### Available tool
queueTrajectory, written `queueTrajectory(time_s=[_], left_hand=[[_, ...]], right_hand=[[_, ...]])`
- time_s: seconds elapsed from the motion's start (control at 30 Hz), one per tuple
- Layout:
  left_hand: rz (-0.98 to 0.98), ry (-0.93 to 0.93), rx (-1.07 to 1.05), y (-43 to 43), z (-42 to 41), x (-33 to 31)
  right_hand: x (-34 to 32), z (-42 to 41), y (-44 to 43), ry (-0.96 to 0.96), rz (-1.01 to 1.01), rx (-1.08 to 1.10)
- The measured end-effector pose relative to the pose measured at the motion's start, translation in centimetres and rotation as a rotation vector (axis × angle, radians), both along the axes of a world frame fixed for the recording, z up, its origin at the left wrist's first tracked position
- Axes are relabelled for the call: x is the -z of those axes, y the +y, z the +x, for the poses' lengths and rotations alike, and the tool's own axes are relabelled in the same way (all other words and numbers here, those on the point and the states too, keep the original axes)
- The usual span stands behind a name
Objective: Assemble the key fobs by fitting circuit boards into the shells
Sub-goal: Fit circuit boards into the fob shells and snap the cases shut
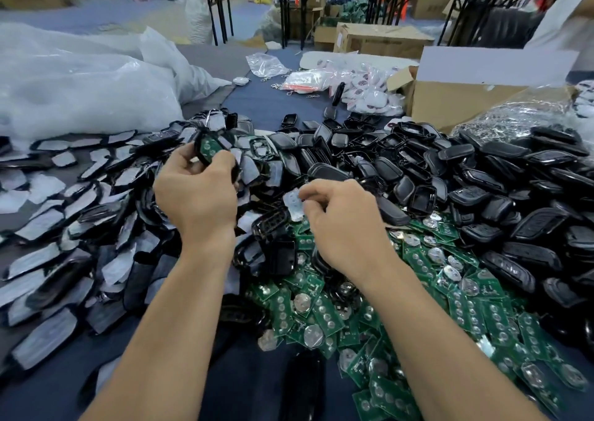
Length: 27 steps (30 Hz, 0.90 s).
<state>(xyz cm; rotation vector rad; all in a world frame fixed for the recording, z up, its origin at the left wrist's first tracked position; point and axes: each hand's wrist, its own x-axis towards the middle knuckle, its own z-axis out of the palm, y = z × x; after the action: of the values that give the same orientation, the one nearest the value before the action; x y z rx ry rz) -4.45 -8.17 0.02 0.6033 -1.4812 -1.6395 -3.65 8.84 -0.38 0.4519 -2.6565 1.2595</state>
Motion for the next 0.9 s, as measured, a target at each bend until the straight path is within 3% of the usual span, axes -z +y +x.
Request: queueTrajectory(time_s=[0.2, 0.33, 0.43, 0.53, 0.67, 0.8, 0.9], left_hand=[[0.072, -0.010, -0.012, -0.4, 0.1, 0.0], [0.074, -0.023, 0.010, -0.4, 0.1, 0.1], [0.080, -0.035, 0.014, -0.5, -0.1, 0.3], [0.107, -0.032, 0.016, -0.5, -0.2, 0.5], [0.123, -0.028, 0.064, -0.3, -0.2, 0.5], [0.129, -0.044, 0.165, 0.8, -0.1, 0.5], [0.076, -0.080, 0.271, 2.4, 0.2, 0.4]], right_hand=[[-1.1, -4.7, -4.7, -0.136, -0.031, 0.097], [-1.3, -7.6, -7.2, -0.245, 0.217, 0.252], [-1.1, -8.1, -8.6, -0.261, 0.259, 0.293], [-0.9, -7.6, -8.2, -0.269, 0.122, 0.355], [-1.3, -5.7, -4.8, -0.142, -0.130, 0.378], [-1.2, -2.6, -1.2, -0.331, -0.477, 0.152], [-0.8, -0.7, 1.7, -0.448, -0.603, 0.054]])
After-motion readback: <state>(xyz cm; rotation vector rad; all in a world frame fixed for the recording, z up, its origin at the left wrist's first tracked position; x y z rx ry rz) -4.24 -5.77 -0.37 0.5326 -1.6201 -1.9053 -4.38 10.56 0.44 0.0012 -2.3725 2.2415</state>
